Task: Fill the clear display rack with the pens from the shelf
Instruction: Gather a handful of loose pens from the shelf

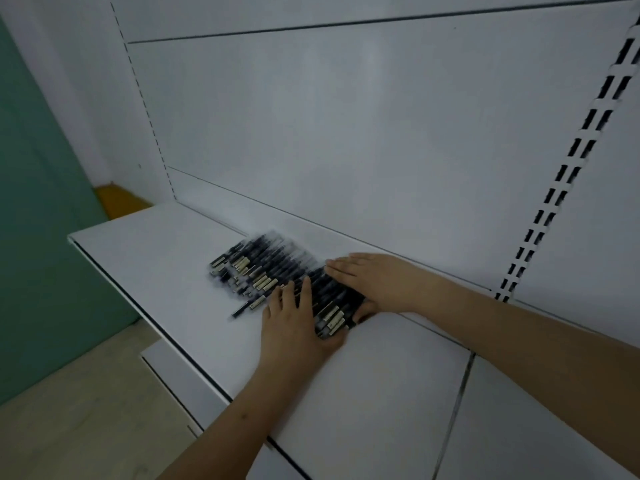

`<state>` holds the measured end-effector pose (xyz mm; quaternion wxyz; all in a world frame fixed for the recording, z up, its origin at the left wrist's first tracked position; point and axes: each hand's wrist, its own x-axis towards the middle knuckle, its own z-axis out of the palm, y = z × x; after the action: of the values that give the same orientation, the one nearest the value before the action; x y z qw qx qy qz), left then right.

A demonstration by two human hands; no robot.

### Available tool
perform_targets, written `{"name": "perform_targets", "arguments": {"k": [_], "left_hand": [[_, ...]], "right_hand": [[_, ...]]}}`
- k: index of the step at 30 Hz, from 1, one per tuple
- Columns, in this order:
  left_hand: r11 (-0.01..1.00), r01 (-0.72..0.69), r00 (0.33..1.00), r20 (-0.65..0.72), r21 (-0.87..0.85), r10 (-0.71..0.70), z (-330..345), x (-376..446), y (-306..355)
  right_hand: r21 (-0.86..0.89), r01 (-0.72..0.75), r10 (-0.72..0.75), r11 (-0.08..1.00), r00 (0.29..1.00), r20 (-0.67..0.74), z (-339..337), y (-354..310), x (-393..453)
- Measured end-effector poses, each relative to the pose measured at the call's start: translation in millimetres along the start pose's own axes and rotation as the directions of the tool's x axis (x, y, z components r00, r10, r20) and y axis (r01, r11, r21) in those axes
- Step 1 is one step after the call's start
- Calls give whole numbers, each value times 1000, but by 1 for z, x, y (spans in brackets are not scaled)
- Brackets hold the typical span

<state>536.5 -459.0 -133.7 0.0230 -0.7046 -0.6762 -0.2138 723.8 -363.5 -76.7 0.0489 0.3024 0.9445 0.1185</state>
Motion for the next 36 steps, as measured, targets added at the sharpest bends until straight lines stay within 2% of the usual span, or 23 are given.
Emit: {"name": "perform_targets", "arguments": {"k": [4,11,19,26,29,36], "left_hand": [[998,-55,998,-14,-7,55,0,-3,-9],[987,-148,987,-72,-65,143,7,-13,-12],[996,-58,998,6,-62,59,10,-5,-18],[997,-76,997,8,33,76,1,3,-19],[997,-74,997,15,-3,74,-4,12,-26],[996,-54,996,63,-75,59,-10,26,-39]], "right_hand": [[119,-9,4,993,999,36,1,0,-12],[135,0,-5,991,999,34,6,0,-18],[93,-3,-5,996,996,86,1,3,-1],[86,3,-10,996,996,85,-4,2,5],[51,8,-14,999,994,107,-9,-6,11],[55,15,-18,998,998,62,-27,-5,36]]}}
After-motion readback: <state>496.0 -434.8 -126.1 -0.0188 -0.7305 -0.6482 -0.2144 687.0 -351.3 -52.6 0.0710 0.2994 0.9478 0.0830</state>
